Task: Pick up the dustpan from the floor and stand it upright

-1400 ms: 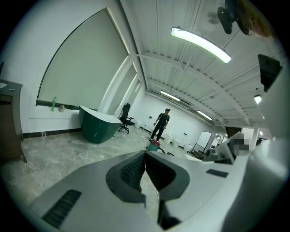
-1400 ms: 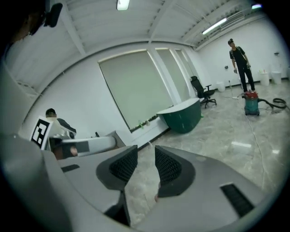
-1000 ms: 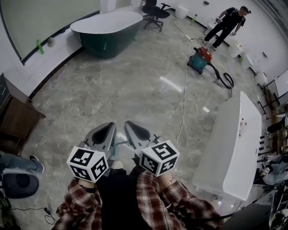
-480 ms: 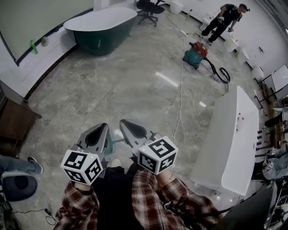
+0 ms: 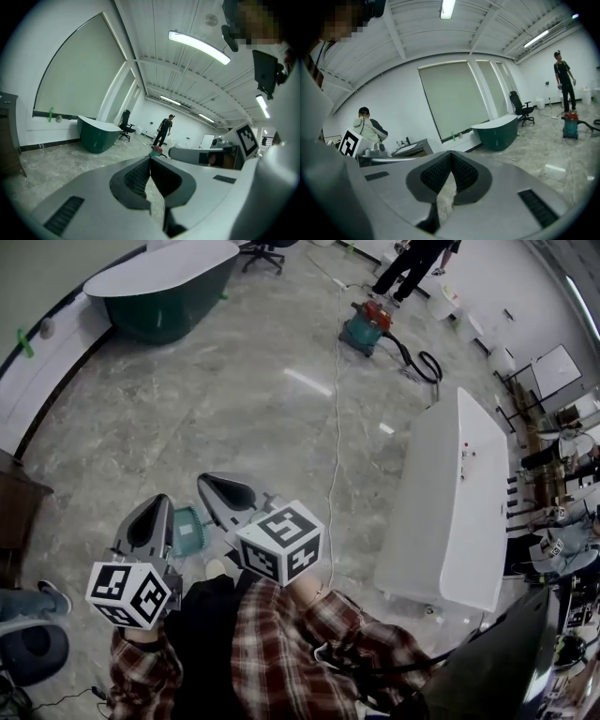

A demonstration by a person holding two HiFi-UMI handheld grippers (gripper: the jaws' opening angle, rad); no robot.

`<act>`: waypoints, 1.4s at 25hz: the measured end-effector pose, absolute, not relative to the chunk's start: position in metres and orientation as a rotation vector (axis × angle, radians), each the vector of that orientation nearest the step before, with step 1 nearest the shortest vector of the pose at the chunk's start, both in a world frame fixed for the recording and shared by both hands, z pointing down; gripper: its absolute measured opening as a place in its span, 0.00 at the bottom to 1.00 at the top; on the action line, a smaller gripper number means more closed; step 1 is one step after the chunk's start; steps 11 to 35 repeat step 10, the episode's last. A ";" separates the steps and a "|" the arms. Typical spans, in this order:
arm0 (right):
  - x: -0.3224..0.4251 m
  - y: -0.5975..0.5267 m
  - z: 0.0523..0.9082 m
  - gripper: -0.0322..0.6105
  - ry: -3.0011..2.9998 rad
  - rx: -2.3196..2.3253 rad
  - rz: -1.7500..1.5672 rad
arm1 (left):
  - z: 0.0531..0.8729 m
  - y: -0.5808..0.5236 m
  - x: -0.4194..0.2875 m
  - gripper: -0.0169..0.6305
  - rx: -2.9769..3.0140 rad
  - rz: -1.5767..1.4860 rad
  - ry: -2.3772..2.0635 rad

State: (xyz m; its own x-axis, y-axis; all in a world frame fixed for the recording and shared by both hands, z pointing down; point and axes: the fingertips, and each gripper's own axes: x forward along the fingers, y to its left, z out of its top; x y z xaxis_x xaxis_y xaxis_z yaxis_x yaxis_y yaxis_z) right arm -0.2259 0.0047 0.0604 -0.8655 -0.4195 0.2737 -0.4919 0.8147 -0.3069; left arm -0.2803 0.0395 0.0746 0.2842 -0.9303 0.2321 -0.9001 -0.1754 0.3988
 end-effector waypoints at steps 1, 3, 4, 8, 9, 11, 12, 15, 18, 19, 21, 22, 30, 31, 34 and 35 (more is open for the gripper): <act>-0.221 0.004 0.061 0.07 -2.797 0.719 0.555 | 0.074 0.040 -0.275 0.04 2.108 -0.084 -1.632; -0.212 0.006 0.061 0.07 -2.787 0.726 0.556 | 0.074 0.040 -0.264 0.04 2.124 -0.070 -1.617; -0.210 0.007 0.062 0.07 -2.788 0.726 0.556 | 0.074 0.041 -0.261 0.04 2.132 -0.062 -1.611; -0.213 0.011 0.063 0.07 -2.803 0.718 0.552 | 0.074 0.038 -0.256 0.04 2.169 -0.041 -1.596; -0.214 0.011 0.064 0.07 -2.804 0.717 0.548 | 0.074 0.037 -0.255 0.05 2.179 -0.040 -1.590; -0.214 0.011 0.065 0.07 -2.804 0.717 0.543 | 0.075 0.035 -0.253 0.04 2.188 -0.041 -1.585; -0.214 0.011 0.065 0.07 -2.804 0.717 0.543 | 0.075 0.035 -0.253 0.04 2.188 -0.041 -1.585; -0.214 0.011 0.065 0.07 -2.804 0.717 0.543 | 0.075 0.035 -0.253 0.04 2.188 -0.041 -1.585; -0.214 0.011 0.065 0.07 -2.804 0.717 0.543 | 0.075 0.035 -0.253 0.04 2.188 -0.041 -1.585; -0.214 0.011 0.065 0.07 -2.804 0.717 0.543 | 0.075 0.035 -0.253 0.04 2.188 -0.041 -1.585; -0.214 0.011 0.065 0.07 -2.804 0.717 0.543 | 0.075 0.035 -0.253 0.04 2.188 -0.041 -1.585; -0.214 0.011 0.065 0.07 -2.804 0.717 0.543 | 0.075 0.035 -0.253 0.04 2.188 -0.041 -1.585; -0.214 0.011 0.065 0.07 -2.804 0.717 0.543 | 0.075 0.035 -0.253 0.04 2.188 -0.041 -1.585; -0.214 0.011 0.065 0.07 -2.804 0.717 0.543 | 0.075 0.035 -0.253 0.04 2.188 -0.041 -1.585; -0.214 0.011 0.065 0.07 -2.804 0.717 0.543 | 0.075 0.035 -0.253 0.04 2.188 -0.041 -1.585; -0.214 0.011 0.065 0.07 -2.804 0.717 0.543 | 0.075 0.035 -0.253 0.04 2.188 -0.041 -1.585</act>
